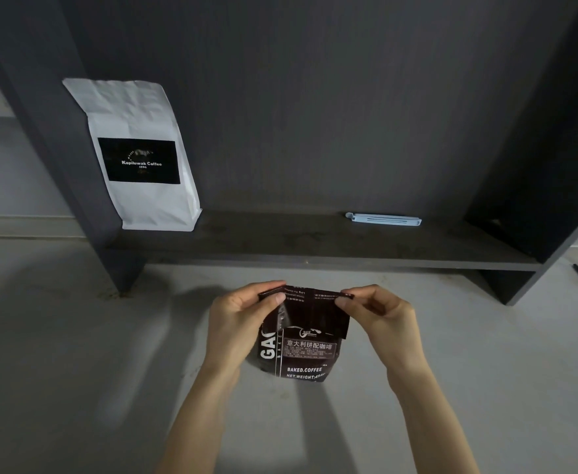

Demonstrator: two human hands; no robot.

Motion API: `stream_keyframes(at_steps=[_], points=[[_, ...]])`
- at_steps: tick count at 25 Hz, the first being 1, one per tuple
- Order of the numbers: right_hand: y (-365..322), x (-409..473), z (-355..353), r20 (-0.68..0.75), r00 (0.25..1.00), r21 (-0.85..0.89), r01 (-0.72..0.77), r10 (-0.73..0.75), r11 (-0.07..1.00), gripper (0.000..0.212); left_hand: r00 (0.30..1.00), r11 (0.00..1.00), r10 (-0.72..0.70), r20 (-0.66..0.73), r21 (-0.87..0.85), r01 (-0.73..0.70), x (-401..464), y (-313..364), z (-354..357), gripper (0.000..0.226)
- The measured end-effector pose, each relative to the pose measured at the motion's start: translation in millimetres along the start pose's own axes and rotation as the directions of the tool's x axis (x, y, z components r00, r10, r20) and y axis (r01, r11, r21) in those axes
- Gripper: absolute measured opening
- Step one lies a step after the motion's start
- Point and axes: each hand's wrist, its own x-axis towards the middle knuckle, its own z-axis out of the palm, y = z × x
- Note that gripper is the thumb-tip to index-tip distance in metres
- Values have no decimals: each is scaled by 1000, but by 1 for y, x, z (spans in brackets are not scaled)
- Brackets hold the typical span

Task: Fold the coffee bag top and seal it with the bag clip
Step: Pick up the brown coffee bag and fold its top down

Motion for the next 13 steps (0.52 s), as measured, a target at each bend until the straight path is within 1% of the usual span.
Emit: stream_keyframes(at_steps=[3,5,6,8,10,13], points=[[-1,1,-1,0,1000,7,-13,13,1000,17,1000,999,-23,-10,-37,23,2,0,2,20],[-4,2,-4,40,999,-11,-26,27,1000,16,999,1000,-4,51,16,3,4,0,-1,21],[-6,3,-6,76,997,-50,-10,14,999,17,996,997,16,91,74,-23,5,0,-2,21],[-10,3,-7,161,986,-198,67,-35,978,19,989,978,57,140,191,-83,8,1,-1,17],[-14,1,2,220,973,-306,136,-69,942,20,985,961,102,139,241,-133,6,2,3,16],[-13,-4,16,156,979,-333,177,-131,926,19,977,947,147,155,263,-185,2,5,7,24]])
